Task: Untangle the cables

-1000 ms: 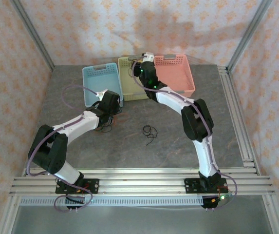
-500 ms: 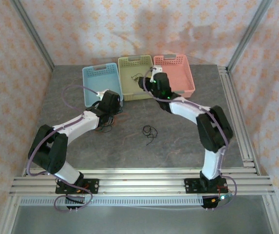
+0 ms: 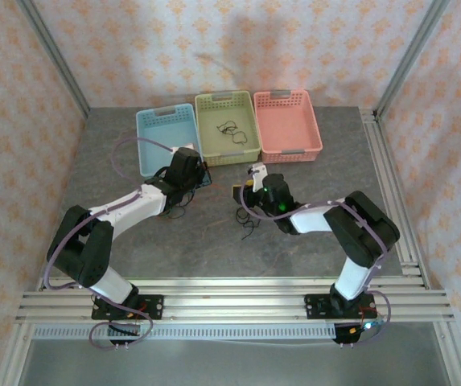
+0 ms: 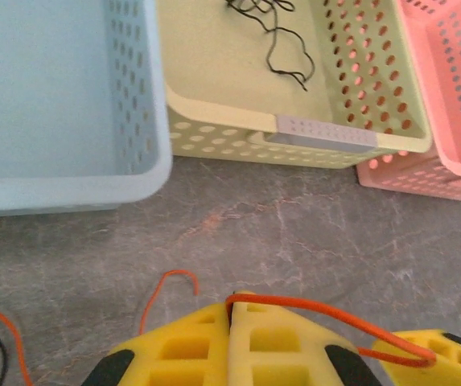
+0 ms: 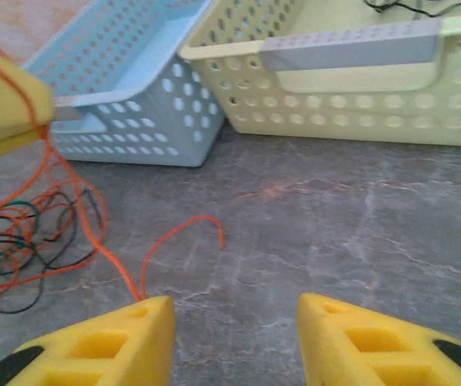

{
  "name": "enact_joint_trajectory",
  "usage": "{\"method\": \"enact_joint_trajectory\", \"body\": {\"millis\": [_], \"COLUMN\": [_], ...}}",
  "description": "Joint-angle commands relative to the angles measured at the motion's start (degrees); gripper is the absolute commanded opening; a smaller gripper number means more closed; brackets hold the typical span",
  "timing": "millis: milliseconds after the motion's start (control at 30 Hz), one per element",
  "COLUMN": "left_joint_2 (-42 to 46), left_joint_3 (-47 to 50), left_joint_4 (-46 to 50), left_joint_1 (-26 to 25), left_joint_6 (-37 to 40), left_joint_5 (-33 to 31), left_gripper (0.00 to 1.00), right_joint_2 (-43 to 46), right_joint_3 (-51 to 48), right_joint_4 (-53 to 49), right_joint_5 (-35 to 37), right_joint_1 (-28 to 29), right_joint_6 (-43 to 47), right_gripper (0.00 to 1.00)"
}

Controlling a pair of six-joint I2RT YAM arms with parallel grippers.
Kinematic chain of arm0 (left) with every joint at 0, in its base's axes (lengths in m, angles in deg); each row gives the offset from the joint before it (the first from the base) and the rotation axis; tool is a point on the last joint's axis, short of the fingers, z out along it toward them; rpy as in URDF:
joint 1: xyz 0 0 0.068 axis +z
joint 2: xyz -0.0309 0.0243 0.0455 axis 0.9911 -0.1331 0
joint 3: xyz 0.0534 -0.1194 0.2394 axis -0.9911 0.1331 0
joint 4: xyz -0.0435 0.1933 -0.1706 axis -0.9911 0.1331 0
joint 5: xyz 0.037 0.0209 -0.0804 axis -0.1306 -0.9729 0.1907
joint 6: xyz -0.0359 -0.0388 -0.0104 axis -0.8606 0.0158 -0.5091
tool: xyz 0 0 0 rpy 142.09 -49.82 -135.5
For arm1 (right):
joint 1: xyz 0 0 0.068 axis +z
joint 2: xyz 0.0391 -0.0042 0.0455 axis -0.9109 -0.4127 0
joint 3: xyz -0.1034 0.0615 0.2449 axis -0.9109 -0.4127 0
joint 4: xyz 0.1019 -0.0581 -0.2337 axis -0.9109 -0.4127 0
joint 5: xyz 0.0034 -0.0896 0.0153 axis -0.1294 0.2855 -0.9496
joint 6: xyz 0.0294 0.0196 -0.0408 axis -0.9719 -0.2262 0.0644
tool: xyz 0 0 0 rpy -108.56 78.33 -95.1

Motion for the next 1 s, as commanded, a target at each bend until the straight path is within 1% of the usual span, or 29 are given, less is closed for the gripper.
{"method": "enact_joint_trajectory", "body": {"millis": [0, 33, 100, 167, 267, 400, 467, 633, 767, 867, 933, 967], "left_joint_2": [-1.5, -1.4, -1.0, -0.8, -0.6, -0.4, -0.2, 0.0, -0.1, -0.3, -0.3, -0.3], "left_joint_3": [-0.6, -0.3, 0.1, 0.2, 0.1, 0.3, 0.6, 0.9, 1.2, 0.9, 0.7, 0.7], "left_joint_4": [-4.1, -5.0, -6.4, -7.2, -6.9, -7.3, -7.8, -9.1, -10.6, -10.7, -10.7, -10.7], "left_joint_1": [-0.5, -0.7, -1.2, -1.8, -2.1, -2.2, -2.2, -2.2, -2.6, -3.0, -3.3, -3.3], "left_joint_6": [1.5, 1.8, 2.5, 3.0, 3.5, 3.6, 3.6, 3.7, 3.9, 4.5, 4.8, 4.8], "left_joint_5": [5.3, 6.5, 8.1, 9.1, 8.6, 8.9, 9.3, 11.0, 12.9, 13.7, 14.0, 14.0], "left_gripper": [0.00, 0.00, 0.00, 0.00, 0.00, 0.00, 0.00, 0.00, 0.00, 0.00, 0.00, 0.00], "right_joint_2": [-1.3, -1.7, -1.8, -0.6, -0.2, -1.1, -1.9, -2.5, -2.7, -2.6, -2.4, -2.1], "right_joint_3": [-0.8, -1.1, -1.7, -2.7, -3.2, -2.7, -1.6, 0.8, 1.6, 1.7, 1.9, 2.2], "right_joint_4": [15.3, 16.9, 17.8, 17.5, 17.6, 18.3, 16.5, 10.3, 7.8, 6.6, 5.1, 3.9], "right_joint_5": [-5.7, -6.2, -8.3, -7.7, -8.4, -11.4, -13.1, -14.1, -12.0, -9.1, -7.1, -6.2], "right_joint_1": [0.3, 0.5, 0.7, 0.9, 0.9, 1.3, 1.9, 3.1, 3.4, 3.4, 3.4, 3.4], "right_joint_6": [-1.8, -2.2, -0.5, 1.5, 3.6, 3.7, 4.2, 6.0, 6.5, 6.9, 7.2, 7.5], "right_gripper": [0.44, 0.44, 0.44, 0.45, 0.48, 0.51, 0.53, 0.56, 0.56, 0.52, 0.46, 0.41]}}
